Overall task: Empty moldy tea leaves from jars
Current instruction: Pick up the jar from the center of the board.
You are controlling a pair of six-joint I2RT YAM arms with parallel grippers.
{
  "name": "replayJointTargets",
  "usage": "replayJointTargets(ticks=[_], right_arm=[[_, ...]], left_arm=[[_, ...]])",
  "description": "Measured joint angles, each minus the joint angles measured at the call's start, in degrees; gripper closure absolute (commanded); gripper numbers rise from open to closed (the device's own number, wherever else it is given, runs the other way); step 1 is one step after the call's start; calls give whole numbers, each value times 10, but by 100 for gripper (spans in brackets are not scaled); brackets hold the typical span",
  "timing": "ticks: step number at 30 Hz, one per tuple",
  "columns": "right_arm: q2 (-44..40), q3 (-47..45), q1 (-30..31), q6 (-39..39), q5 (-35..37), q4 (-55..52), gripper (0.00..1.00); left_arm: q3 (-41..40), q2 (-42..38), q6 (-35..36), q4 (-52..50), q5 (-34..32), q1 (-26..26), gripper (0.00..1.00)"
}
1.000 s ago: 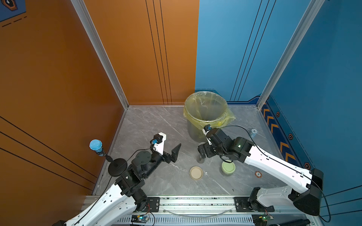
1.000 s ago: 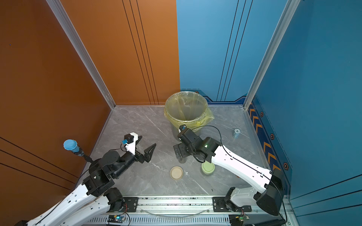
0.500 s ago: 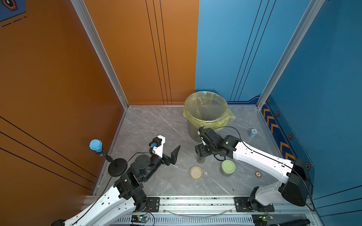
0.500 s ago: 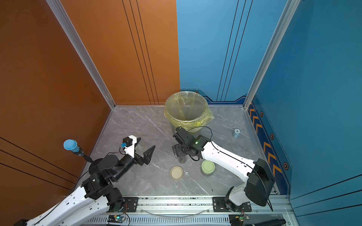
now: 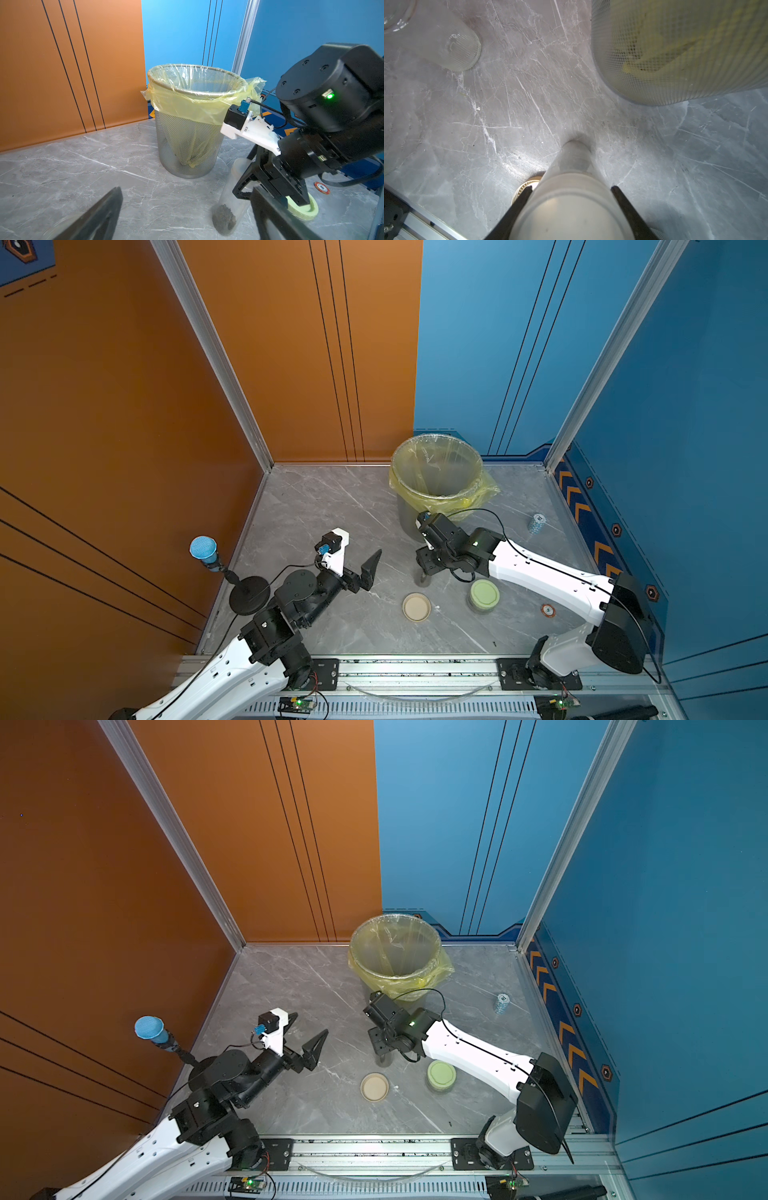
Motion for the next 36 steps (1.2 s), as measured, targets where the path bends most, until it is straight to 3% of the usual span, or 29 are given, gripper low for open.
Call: replayJointTargets(ticks=[2,6,14,18,24,29,36], right_arm=[[0,0,3,0,0,0,67],[-2,4,7,-2,-1,-3,68],[-48,91,5,-13,-53,-37,69],[-62,158,-12,-18,-97,-55,69],[-64,218,-51,-14,-155,-75,68],[-60,249,-78,5,-184,-82,70],[-47,283,-99,31,-219,-80,72]], left_arm=[[3,0,5,-11,1,0,2],[30,7,24,-43,20,0,2],[164,82,104,-117,205,7,2],[203,123,144,-131,254,17,2],[232,191,247,-130,221,10,2],[220,237,334,-65,168,-7,2],[189,281,381,44,130,-3,2]])
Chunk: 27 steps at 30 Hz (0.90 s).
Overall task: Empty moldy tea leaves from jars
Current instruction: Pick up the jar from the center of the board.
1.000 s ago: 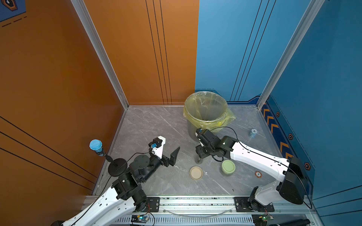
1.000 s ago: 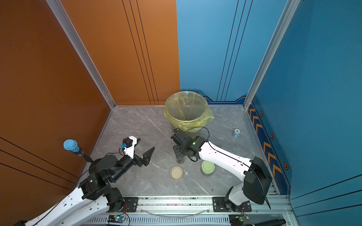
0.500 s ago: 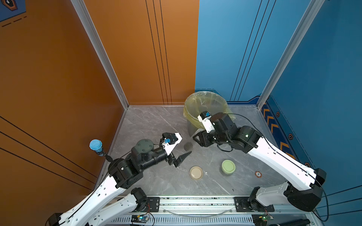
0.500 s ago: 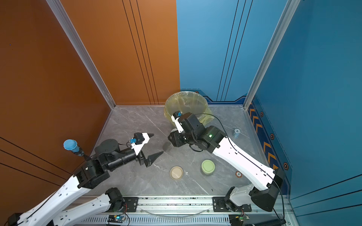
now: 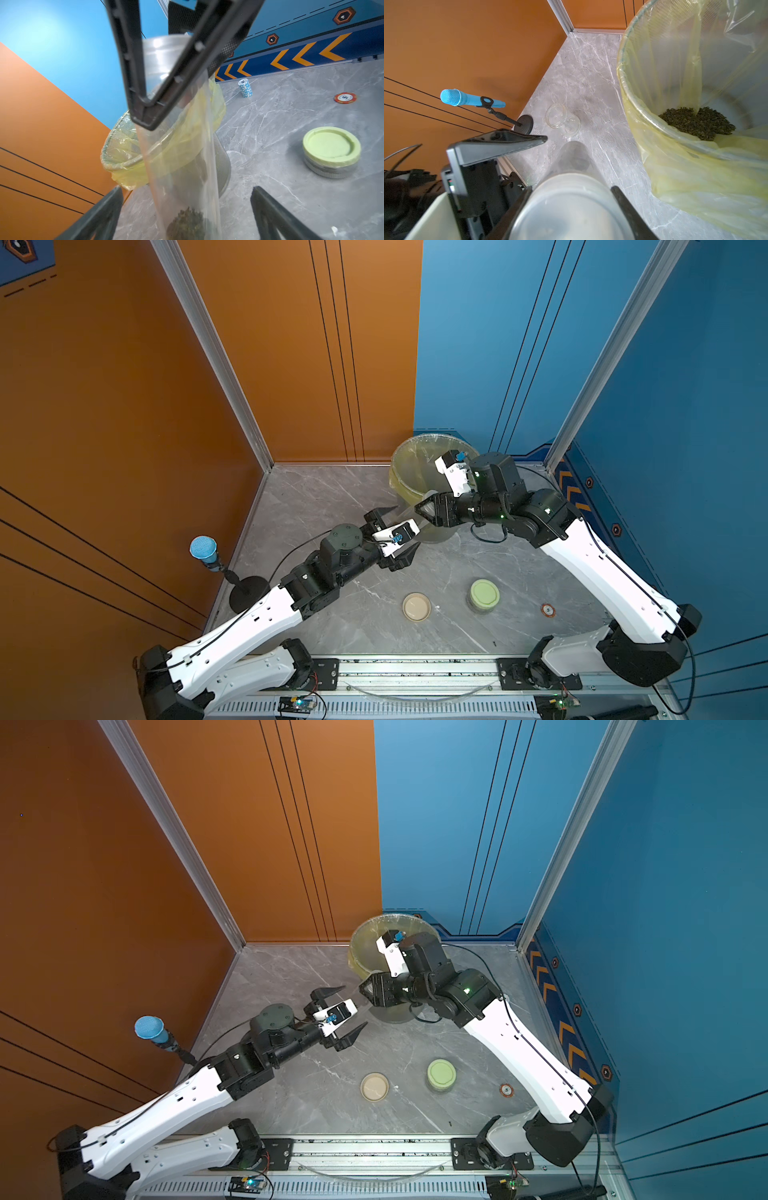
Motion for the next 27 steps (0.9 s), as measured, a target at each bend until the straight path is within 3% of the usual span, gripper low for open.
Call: replayJointTargets(ticks=[13,20,27], right_arm=[[-9,-14,-50,33,-76,42,75],[-23,-27,-62,46,-113,60,75],[-29,-35,-65,56,-135,71,75]], left_arm=[[-6,17,-62,63,54,77,4],[-12,23,-89,65,102,83,13],[-8,48,-109,65,132,98,36]])
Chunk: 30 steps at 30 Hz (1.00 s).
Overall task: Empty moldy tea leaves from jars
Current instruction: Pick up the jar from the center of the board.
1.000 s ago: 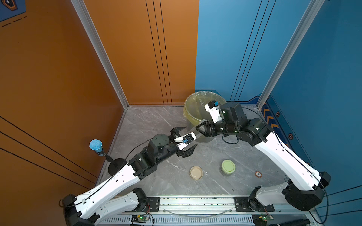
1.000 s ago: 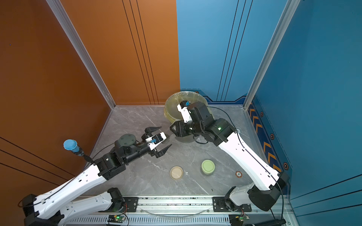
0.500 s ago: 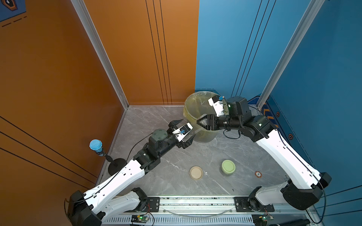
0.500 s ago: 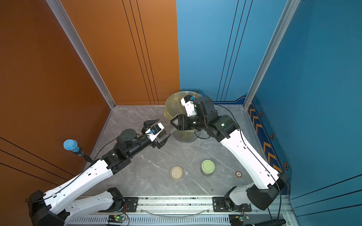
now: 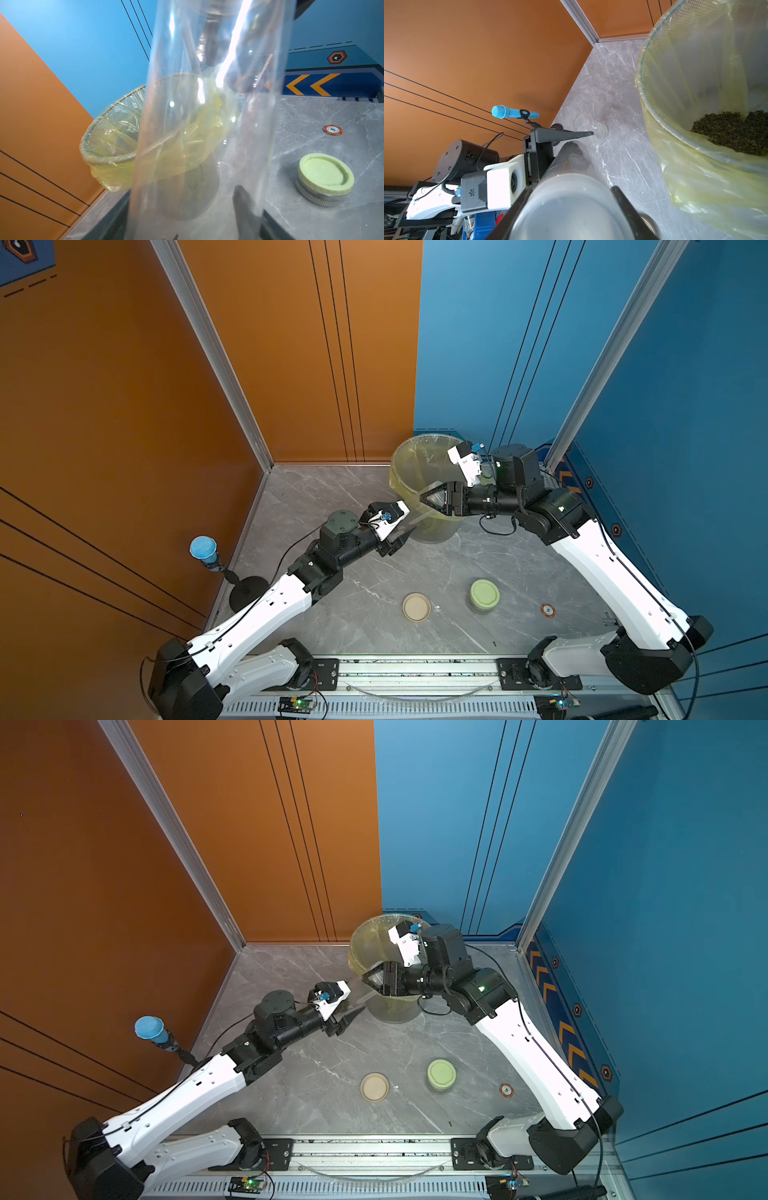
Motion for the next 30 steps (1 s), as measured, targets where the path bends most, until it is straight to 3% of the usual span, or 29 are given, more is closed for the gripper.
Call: replayJointTargets(ticks=[6,13,20,30], right_arm=[[0,-5,-6,0,-2,6,70],[0,-9,-11,0,-9,12,42],[1,-9,-12,-2,-38,21,0],[-4,-11,-61,33,-95,57,0]], left_arm=[[5,11,17,-1,17,1,52],[6,11,26,-1,14,2,63],[6,-10,41,0,-9,3,64],[6,-34,137,-4,-72,9,63]])
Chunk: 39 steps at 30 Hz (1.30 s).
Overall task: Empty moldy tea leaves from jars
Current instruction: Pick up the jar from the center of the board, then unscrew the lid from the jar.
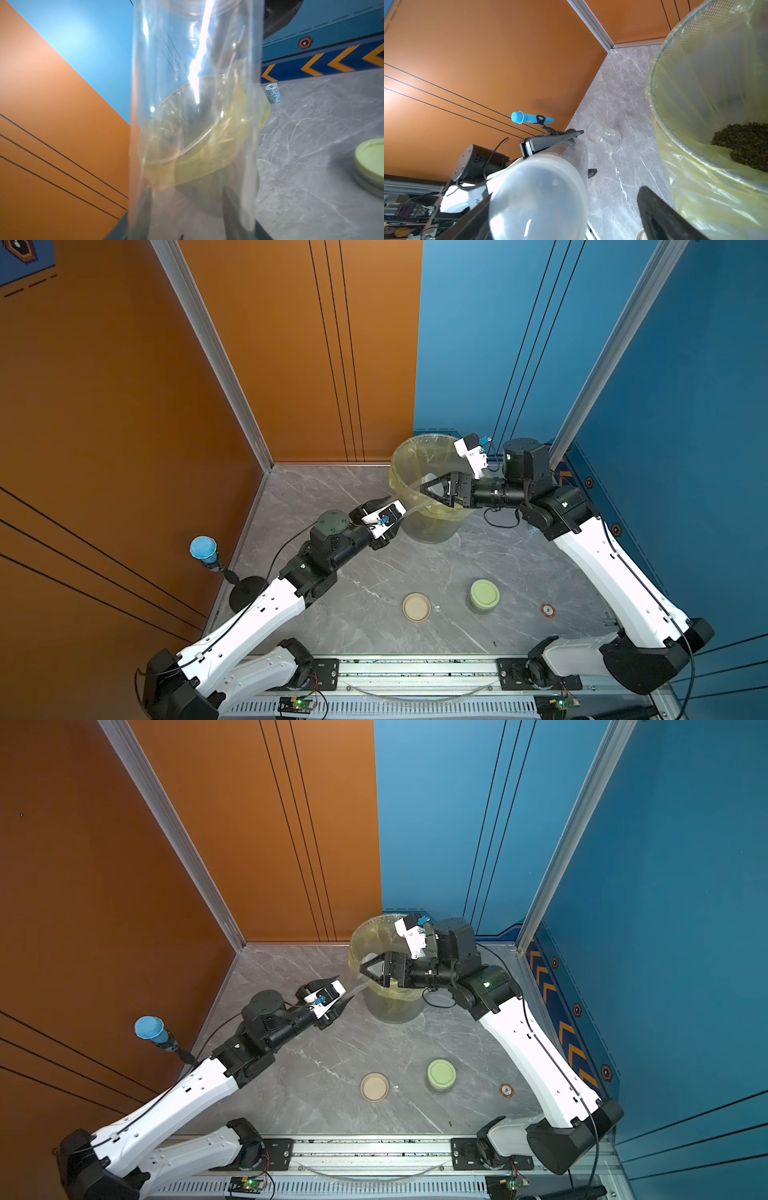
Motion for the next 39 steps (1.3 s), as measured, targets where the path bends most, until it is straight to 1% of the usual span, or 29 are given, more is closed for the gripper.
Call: replayJointTargets(ticks=[4,9,12,17,21,27,31,34,36,37,39], right_arm=[[-2,-1,-36,42,-42,27,0],[11,14,-70,89,-89,42,4],[28,28,-80,111,-107,50,5],[58,46,-81,129,-122,55,6],[83,67,-81,135,-123,55,11],[108,104,-79,130,-123,41,25],[112,122,-72,113,-123,20,26],[114,131,-68,99,-123,2,20],[118,139,-66,87,-121,-12,19],[121,142,-65,82,-121,-17,20],[124,146,-63,73,-121,-27,27]], left_arm=[[8,6,45,0,-16,20,64],[42,35,98,20,-31,42,64],[55,47,123,35,-37,51,64],[60,60,157,56,-45,52,64],[60,66,175,60,-45,52,64],[60,70,183,64,-45,55,64],[60,72,186,64,-45,55,64],[60,74,189,64,-45,55,64],[60,74,189,64,-45,56,64],[60,75,189,64,-45,56,64],[60,75,189,64,-45,57,64]])
